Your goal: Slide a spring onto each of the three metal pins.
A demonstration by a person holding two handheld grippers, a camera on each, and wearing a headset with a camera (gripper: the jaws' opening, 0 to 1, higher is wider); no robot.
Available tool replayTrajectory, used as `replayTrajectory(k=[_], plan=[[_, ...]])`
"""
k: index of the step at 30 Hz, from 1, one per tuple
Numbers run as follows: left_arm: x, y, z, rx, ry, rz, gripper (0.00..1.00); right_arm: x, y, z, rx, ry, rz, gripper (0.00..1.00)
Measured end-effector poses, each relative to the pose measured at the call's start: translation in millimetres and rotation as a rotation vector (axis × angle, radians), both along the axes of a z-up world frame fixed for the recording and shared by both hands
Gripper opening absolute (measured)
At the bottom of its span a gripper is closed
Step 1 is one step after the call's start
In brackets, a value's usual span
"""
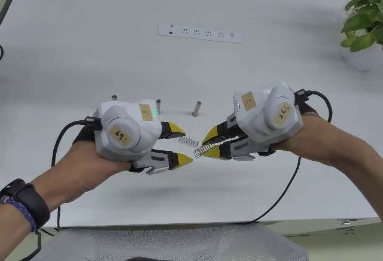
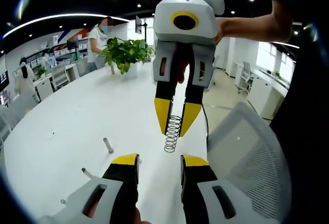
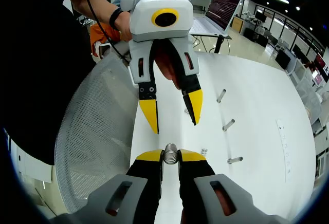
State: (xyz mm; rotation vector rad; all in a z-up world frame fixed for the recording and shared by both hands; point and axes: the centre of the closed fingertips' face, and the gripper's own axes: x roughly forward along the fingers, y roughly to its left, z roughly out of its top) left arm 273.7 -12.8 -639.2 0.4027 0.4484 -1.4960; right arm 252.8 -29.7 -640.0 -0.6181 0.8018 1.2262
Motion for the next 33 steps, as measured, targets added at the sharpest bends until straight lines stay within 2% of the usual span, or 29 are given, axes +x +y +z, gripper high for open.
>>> replayTrajectory(k=[19, 33], plan=[[25.7, 43.6, 5.5, -0.010, 0.017, 0.171, 0.35, 18.7, -7.7, -15.3, -0.021, 0.002, -0.050, 0.09], [46.1, 85.4, 10.8, -0.030, 0.021, 0.306, 0.42, 42.2, -11.5, -29.5, -0.061, 0.002, -0.077, 0.09]])
